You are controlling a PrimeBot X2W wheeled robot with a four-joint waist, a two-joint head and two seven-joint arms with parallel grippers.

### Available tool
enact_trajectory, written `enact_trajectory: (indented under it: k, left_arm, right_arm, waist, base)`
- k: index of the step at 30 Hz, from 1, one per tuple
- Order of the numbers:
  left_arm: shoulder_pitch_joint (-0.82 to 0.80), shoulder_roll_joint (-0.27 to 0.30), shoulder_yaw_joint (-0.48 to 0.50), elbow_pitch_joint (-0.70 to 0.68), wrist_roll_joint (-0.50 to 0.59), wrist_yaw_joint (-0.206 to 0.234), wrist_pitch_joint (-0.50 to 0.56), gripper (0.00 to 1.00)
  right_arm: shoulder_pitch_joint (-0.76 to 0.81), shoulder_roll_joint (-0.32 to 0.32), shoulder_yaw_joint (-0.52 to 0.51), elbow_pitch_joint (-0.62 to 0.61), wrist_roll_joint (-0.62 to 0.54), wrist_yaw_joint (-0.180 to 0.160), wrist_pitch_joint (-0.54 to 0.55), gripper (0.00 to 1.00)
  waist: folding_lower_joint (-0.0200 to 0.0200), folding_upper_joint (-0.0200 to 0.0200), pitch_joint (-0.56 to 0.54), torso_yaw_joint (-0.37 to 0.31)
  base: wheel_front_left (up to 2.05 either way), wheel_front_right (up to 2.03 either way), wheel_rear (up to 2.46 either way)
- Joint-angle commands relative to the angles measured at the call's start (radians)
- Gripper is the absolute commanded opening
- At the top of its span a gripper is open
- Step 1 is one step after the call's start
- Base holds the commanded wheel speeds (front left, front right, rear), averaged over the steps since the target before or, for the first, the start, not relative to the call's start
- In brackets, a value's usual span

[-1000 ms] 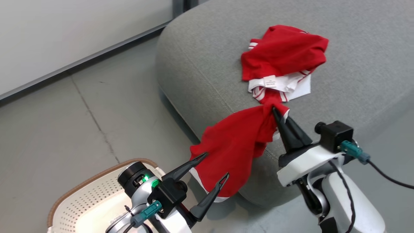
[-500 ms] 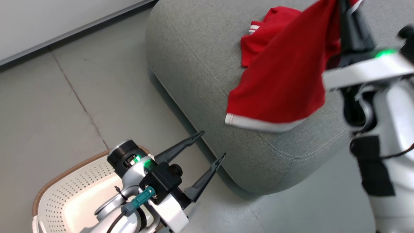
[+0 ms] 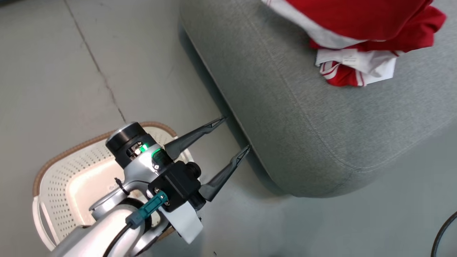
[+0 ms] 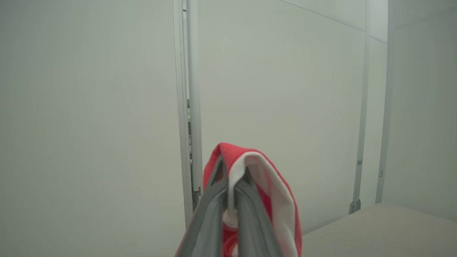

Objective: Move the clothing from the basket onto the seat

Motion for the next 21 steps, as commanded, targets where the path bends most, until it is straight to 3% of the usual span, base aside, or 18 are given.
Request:
enact_trajectory:
  k: [1, 11, 18, 19, 20, 21]
  left_arm:
    - [-0.027, 0.014, 0.002, -0.011, 0.007, -0.002, 0.006, 1.0]
    - [-0.076, 0.054, -0.006, -0.036, 0.007, -0.006, 0.027, 1.0]
    - [-0.084, 0.046, -0.006, -0.02, -0.005, -0.002, 0.006, 1.0]
    - [-0.084, 0.044, -0.007, -0.016, -0.007, 0.0, 0.002, 1.0]
    - [-0.082, 0.041, -0.006, -0.011, -0.01, 0.001, -0.003, 1.0]
    - [-0.079, 0.037, -0.007, -0.005, -0.013, 0.004, -0.009, 1.0]
  right_arm:
    - [-0.018, -0.011, -0.012, 0.035, -0.007, 0.0, -0.008, 0.0]
    - [-0.002, -0.002, -0.06, 0.288, -0.015, 0.0, -0.009, 0.0]
    - [0.058, 0.011, -0.089, 0.339, 0.0, 0.0, -0.009, 0.0]
    - [0.066, 0.01, -0.091, 0.337, -0.003, 0.0, -0.009, 0.27]
    - [0.075, 0.01, -0.094, 0.341, -0.007, 0.0, -0.009, 0.74]
    - [0.084, 0.007, -0.096, 0.344, -0.011, 0.0, -0.01, 1.0]
  waist:
    - [0.0, -0.0001, 0.061, 0.033]
    - [0.0, -0.0001, 0.158, 0.052]
    - [0.0, -0.0001, 0.141, 0.061]
    - [0.0, -0.0001, 0.132, 0.063]
    - [0.0, -0.0001, 0.123, 0.064]
    - [0.0, -0.0001, 0.112, 0.066]
  base:
    - [0.0, 0.0, 0.0]
    - [0.0, 0.0, 0.0]
    - [0.0, 0.0, 0.0]
    - [0.0, 0.0, 0.0]
    - [0.0, 0.0, 0.0]
    - [0.0, 0.0, 0.0]
